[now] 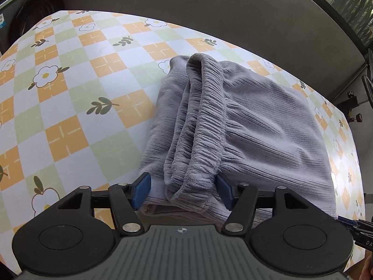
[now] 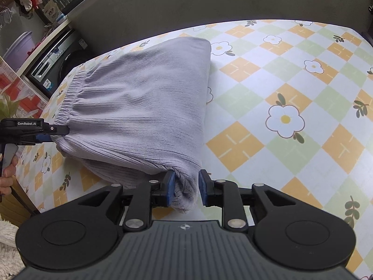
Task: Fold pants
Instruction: 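Grasp the folded pants edge with the left tool while the right tool grasps the opposite edge, then lift the folded lavender pants off the table with both tools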
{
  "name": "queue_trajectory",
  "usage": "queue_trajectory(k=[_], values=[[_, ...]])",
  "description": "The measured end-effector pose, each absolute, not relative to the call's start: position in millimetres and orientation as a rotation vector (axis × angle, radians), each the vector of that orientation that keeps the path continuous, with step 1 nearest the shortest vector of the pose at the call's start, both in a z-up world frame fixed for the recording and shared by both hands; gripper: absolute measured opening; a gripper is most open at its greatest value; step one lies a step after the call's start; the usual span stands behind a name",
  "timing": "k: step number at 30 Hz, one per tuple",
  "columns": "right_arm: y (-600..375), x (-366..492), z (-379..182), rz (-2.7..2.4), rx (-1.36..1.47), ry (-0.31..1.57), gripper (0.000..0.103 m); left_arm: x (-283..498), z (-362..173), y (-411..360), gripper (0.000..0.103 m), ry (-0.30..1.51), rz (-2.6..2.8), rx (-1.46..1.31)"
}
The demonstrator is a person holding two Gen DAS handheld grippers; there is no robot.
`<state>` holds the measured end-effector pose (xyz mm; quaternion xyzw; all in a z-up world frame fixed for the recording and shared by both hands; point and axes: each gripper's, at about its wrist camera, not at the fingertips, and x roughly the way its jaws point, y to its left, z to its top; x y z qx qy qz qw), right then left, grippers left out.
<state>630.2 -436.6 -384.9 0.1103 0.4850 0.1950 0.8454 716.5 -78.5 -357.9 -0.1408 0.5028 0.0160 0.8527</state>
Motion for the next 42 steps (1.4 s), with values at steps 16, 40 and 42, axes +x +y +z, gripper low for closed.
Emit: queue_trajectory(k=[16, 40, 42], values=[[-409, 698, -374, 0.365, 0.31, 0.913, 0.063, 789, -354, -66, 0.094, 1.017, -0.083, -0.272], [-410, 731, -409, 0.3, 0.466, 1.014, 0.075, 808, -404, -46, 0.099, 1.08, -0.212, -0.365], [-408, 732, -411, 0.295, 0.471, 1.018, 0.076, 810, -407, -44, 0.098, 1.083, -0.217, -0.384]])
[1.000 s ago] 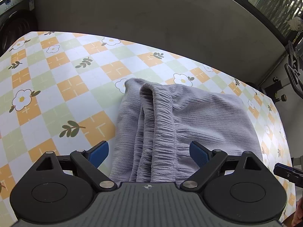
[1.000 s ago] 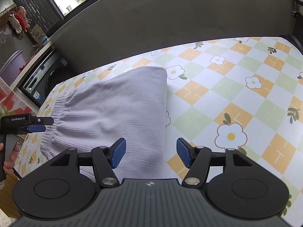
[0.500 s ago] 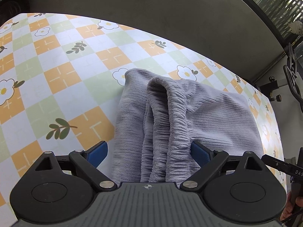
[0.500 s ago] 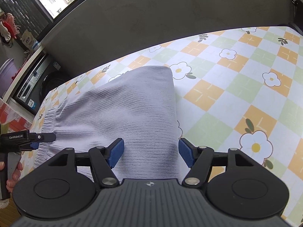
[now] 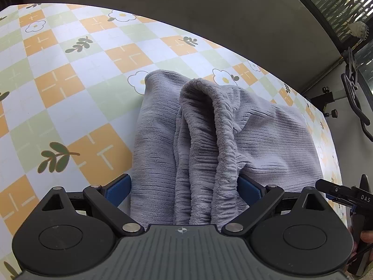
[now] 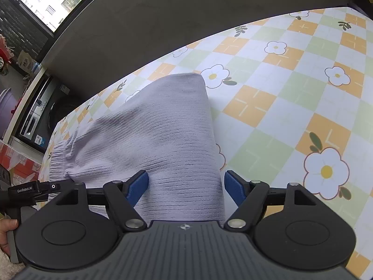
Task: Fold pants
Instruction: 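Lift the folded lavender pants off the table with both tools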
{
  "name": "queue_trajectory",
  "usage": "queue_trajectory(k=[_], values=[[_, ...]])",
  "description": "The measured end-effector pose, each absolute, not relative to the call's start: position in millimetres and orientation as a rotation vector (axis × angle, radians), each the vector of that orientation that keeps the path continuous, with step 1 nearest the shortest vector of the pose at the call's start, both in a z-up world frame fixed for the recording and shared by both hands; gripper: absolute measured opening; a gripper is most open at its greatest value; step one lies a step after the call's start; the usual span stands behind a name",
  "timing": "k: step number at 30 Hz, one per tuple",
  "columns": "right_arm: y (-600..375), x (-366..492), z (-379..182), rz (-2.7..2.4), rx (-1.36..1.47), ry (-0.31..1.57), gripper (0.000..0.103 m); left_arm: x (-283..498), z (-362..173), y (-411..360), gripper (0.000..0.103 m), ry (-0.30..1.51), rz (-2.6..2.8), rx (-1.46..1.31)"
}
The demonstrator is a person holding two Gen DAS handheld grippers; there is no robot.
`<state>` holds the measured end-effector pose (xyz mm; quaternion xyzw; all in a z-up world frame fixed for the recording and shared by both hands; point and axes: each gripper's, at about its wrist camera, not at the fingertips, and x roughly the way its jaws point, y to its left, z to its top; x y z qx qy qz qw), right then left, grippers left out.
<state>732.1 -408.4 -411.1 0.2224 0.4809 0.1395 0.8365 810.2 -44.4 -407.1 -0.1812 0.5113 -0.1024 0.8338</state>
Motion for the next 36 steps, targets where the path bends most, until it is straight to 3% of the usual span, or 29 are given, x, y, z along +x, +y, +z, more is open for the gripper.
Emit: queue_trajectory(k=[5, 7, 10, 14, 19, 25, 36], values=[[-406, 737, -415, 0.294, 0.471, 1.025, 0.077, 812, -412, -45, 0.095, 1.07, -0.234, -0.384], [-404, 739, -417, 0.297, 0.473, 1.033, 0.077, 810, -410, -47, 0.074, 1.063, -0.258, -0.37], [-398, 741, -420, 0.323, 0.475, 1.05, 0.074, 802, -407, -43, 0.061, 1.052, -0.277, -0.392], [-383, 742, -416, 0.36, 0.43, 1.061, 0.063, 788, -404, -37, 0.059, 1.067, -0.254, -0.414], [-363, 740, -412, 0.429, 0.373, 1.11, 0.061, 762, -402, -20, 0.058, 1.105, -0.194, -0.455], [-351, 740, -410, 0.425, 0.337, 1.117, 0.075, 742, -403, -1, 0.059, 1.118, -0.17, -0.509], [-351, 748, -422, 0.394, 0.359, 1.149, 0.08, 752, -412, -2, 0.07, 1.125, -0.166, -0.499]])
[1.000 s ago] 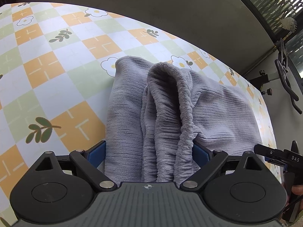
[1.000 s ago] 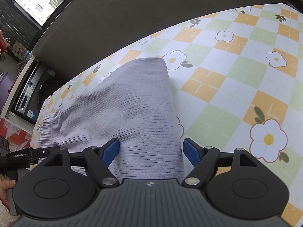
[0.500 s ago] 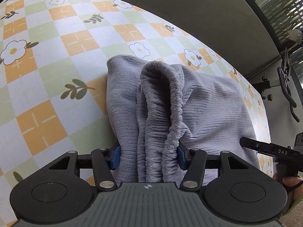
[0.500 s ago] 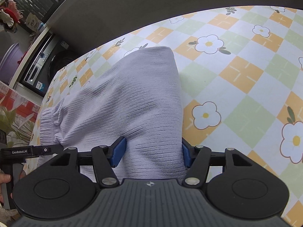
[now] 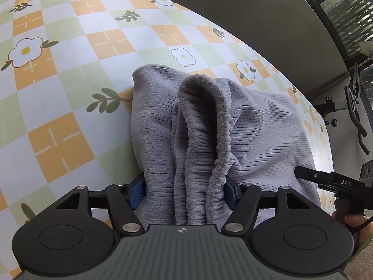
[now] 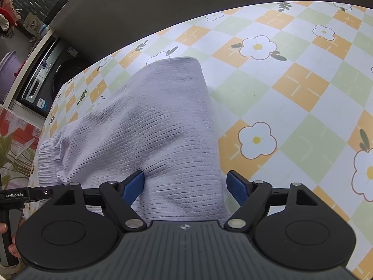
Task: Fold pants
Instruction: 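Lift the folded lavender pants off the table with both tools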
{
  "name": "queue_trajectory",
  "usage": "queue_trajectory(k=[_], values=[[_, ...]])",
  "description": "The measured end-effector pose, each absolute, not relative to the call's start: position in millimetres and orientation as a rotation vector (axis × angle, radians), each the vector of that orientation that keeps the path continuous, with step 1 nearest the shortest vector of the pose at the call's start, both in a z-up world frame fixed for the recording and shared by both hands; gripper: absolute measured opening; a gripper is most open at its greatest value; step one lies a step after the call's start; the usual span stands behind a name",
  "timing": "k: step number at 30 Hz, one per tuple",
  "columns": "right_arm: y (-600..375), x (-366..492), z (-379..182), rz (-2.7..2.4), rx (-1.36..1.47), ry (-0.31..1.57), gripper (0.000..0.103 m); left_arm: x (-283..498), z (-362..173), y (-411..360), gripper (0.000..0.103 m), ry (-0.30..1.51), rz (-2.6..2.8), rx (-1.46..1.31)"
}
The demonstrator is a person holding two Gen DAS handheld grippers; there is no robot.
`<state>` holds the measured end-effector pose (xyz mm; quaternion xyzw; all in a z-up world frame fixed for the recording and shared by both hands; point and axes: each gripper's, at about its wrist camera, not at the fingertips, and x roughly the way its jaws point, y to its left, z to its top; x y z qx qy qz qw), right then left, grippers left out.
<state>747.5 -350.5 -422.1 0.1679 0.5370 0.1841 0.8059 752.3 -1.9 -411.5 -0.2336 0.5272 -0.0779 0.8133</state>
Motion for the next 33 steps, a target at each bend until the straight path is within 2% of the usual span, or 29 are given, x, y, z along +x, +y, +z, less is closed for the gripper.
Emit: queue_trajectory(k=[5, 13, 19, 20, 22, 24, 26, 33], values=[[-343, 750, -422, 0.397, 0.337, 1.14, 0.085, 754, -412, -3, 0.072, 1.123, -0.18, -0.48], [-315, 754, -421, 0.412, 0.241, 1.143, 0.084, 753, -412, -1, 0.071, 1.12, -0.179, -0.486], [-316, 748, -414, 0.427, 0.236, 1.141, 0.065, 741, -408, -4, 0.057, 1.082, -0.181, -0.481], [-317, 747, -412, 0.437, 0.23, 1.139, 0.061, 738, -407, -5, 0.057, 1.074, -0.178, -0.481], [-318, 746, -411, 0.46, 0.232, 1.146, 0.059, 732, -405, -5, 0.056, 1.071, -0.159, -0.481], [-317, 747, -412, 0.484, 0.24, 1.156, 0.06, 724, -405, -4, 0.056, 1.07, -0.142, -0.498], [-318, 748, -415, 0.507, 0.244, 1.169, 0.066, 712, -404, -3, 0.056, 1.068, -0.122, -0.521], [-317, 750, -422, 0.62, 0.217, 1.186, 0.076, 664, -402, -19, 0.056, 1.025, 0.013, -0.568]])
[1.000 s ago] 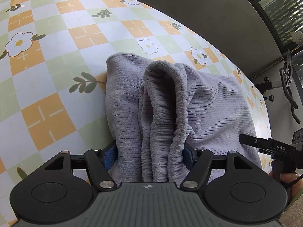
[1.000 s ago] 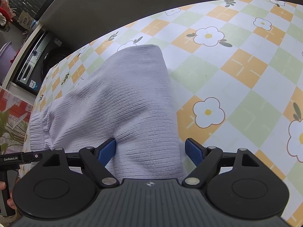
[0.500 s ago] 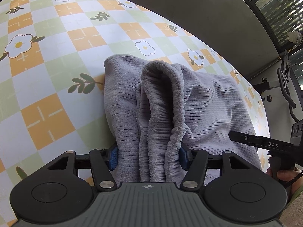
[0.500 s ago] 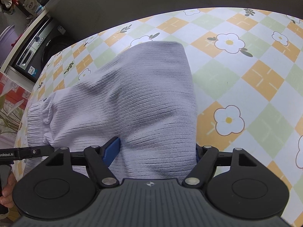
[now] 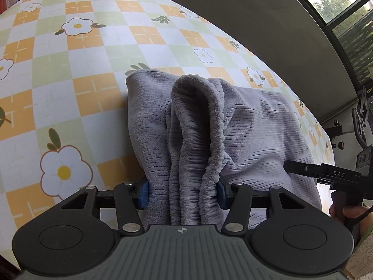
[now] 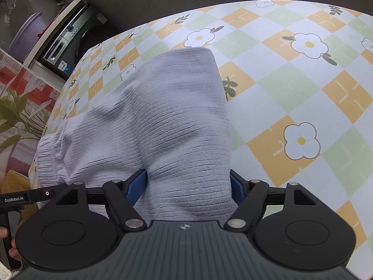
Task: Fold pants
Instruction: 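Lift the folded lavender pants off the table with both tools, then carry the pants to the yellow chair and lower them onto the clothes stack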
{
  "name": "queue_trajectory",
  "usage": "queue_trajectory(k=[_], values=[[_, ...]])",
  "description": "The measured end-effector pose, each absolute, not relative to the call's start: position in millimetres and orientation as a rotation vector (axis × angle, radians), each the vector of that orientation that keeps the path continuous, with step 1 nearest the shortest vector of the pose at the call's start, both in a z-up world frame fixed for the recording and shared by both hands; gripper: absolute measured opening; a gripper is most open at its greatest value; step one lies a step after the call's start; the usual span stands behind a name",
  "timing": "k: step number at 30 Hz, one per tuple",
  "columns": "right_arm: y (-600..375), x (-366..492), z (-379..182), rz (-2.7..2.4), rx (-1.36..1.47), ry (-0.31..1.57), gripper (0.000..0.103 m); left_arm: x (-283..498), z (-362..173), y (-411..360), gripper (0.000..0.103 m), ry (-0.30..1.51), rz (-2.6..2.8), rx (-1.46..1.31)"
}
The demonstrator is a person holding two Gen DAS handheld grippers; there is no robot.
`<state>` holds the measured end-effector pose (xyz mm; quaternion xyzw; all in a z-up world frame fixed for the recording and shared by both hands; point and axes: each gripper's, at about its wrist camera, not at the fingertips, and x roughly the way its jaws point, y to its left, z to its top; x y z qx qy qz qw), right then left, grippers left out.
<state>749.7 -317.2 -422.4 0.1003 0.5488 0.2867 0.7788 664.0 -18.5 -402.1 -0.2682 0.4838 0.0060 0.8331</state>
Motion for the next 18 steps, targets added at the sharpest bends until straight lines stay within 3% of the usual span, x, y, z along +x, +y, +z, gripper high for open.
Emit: queue_trajectory(k=[3, 5, 8, 18], values=[[-316, 747, -420, 0.685, 0.177, 1.185, 0.066, 645, -398, -34, 0.055, 0.993, 0.086, -0.563], [-312, 741, -412, 0.733, 0.11, 1.15, 0.05, 632, -392, -47, 0.053, 0.965, 0.145, -0.543], [-307, 729, -395, 0.81, 0.044, 1.082, 0.035, 612, -384, -61, 0.052, 0.926, 0.211, -0.56], [-258, 686, -355, 1.07, -0.128, 0.902, 0.029, 519, -367, -75, 0.05, 0.807, 0.45, -0.707]])
